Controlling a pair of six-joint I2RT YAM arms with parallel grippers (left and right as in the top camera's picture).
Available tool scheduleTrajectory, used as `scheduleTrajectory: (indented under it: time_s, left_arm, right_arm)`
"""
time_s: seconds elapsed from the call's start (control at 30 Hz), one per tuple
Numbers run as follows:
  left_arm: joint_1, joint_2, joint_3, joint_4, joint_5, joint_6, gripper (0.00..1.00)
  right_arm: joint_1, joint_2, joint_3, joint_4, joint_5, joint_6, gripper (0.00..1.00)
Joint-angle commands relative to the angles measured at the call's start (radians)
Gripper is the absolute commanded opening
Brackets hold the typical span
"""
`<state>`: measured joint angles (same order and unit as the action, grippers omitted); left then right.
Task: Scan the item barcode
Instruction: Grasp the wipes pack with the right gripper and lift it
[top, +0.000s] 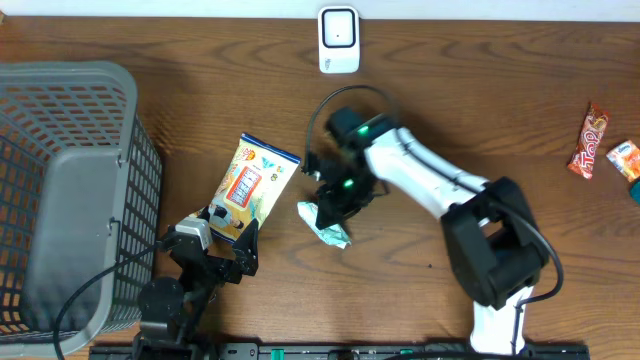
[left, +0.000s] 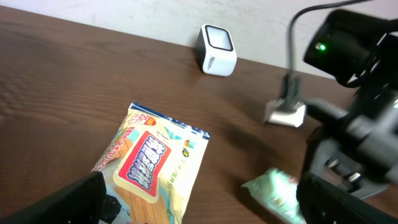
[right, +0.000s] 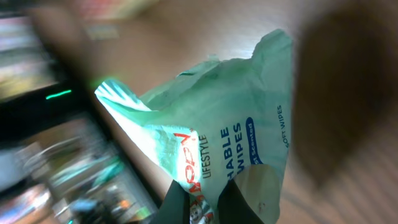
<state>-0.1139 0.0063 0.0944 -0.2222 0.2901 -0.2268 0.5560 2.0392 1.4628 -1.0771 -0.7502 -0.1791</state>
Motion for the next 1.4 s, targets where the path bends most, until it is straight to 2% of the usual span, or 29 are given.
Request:
scheduleTrajectory:
  time_s: [0.0, 0.13, 0.23, 0.4, 0.53, 0.93, 1.23, 1.37]
  left_arm:
    - [0.003, -0.001, -0.015, -0.024, 0.016, 0.020, 0.98]
    - [0.003, -0.001, -0.015, -0.024, 0.016, 0.020, 0.98]
    - [0.003, -0.001, -0.015, -0.024, 0.016, 0.020, 0.98]
    - [0.003, -0.001, -0.015, -0.024, 0.016, 0.020, 0.97]
    - [0.003, -0.001, -0.015, -0.024, 0.016, 0.020, 0.98]
    - [0.003, -0.001, -0.015, -0.024, 0.016, 0.021, 0.98]
    - [0.003, -0.001, -0.015, -0.024, 0.016, 0.020, 0.98]
    - [0.003, -0.001, -0.015, -0.024, 0.016, 0.020, 0.98]
  right_arm:
    - [-0.064, 0.013, -0.031, -0.019, -0.446, -0.357, 0.01]
    - [-0.109, 0.016, -0.082, -0.015, -0.603, -0.436, 0.01]
    - [-0.125, 0.016, -0.104, -0.031, -0.795, -0.410, 0.01]
    - [-0.126, 0.016, -0.103, -0.095, -0.812, -0.013, 0.01]
    - [-0.133, 0.016, -0.103, -0.184, -0.812, 0.145, 0.01]
    - [-0.199, 0.016, -0.103, -0.300, -0.812, 0.071, 0.01]
    - [-0.236, 0.016, -0.103, -0.404, -0.812, -0.052, 0.01]
    - [-0.242, 0.016, -0.103, -0.433, -0.810, -0.180, 0.01]
